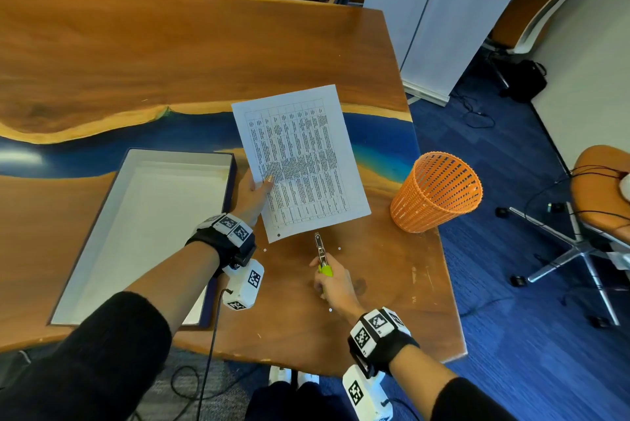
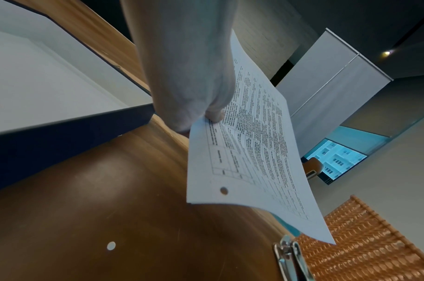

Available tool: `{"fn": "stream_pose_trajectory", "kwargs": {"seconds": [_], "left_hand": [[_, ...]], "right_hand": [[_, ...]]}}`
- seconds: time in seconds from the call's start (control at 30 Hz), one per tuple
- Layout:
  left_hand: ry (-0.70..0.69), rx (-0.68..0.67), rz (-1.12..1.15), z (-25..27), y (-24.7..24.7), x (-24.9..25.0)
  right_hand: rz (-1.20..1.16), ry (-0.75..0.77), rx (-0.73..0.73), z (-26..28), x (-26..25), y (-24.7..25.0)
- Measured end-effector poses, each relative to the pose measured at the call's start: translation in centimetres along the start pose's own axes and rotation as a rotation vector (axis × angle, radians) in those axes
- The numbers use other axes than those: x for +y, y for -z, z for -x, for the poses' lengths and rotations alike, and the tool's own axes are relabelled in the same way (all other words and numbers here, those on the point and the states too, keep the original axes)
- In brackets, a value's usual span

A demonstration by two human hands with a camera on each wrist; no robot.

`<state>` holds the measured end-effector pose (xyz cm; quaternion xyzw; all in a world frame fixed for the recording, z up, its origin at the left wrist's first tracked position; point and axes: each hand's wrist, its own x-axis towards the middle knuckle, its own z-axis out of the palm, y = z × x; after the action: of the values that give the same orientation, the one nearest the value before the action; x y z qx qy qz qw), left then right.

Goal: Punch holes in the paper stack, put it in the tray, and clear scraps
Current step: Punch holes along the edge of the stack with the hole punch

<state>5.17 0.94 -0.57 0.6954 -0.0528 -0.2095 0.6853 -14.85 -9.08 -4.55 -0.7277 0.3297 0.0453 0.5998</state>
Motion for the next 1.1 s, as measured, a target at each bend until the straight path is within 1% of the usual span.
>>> {"fn": "stream_pose_trajectory", "kwargs": {"seconds": [0.23,0.43,0.63,0.7,0.87,1.0,1.1], "left_hand": [[-0.005,-0.029,-0.006,0.15,-0.09,-0.05],[-0.002,-0.02,-0.029,0.25,-0.08,0.08],[-0.007,-0.058,-0.046,0.23,0.13,0.25],[-0.014,-0.052,-0.048,0.18,0.15,0.19],[-0.014,0.025,-0.038,0.04,0.01,0.25],[-0.012,0.018,-0.032,0.02,0.15,0.19],[-0.002,-0.014,-0.048,0.17,0.17,0.03]], "right_hand": [[-0.058,-0.028,-0.002,0.03,-0.68,-0.04],[-0.097,-0.051,-0.017,0.09,-0.92,-0.03],[-0.103,-0.07,-0.027,0.02,-0.83,0.0],[-0.109,-0.068,-0.033,0.05,-0.79,0.01],[-0.15,-0.028,-0.049,0.22,-0.84,0.07],[-0.14,-0.019,-0.043,-0.05,-0.76,0.07],[-0.131,-0.026,-0.034,-0.23,-0.87,0.11]]}}
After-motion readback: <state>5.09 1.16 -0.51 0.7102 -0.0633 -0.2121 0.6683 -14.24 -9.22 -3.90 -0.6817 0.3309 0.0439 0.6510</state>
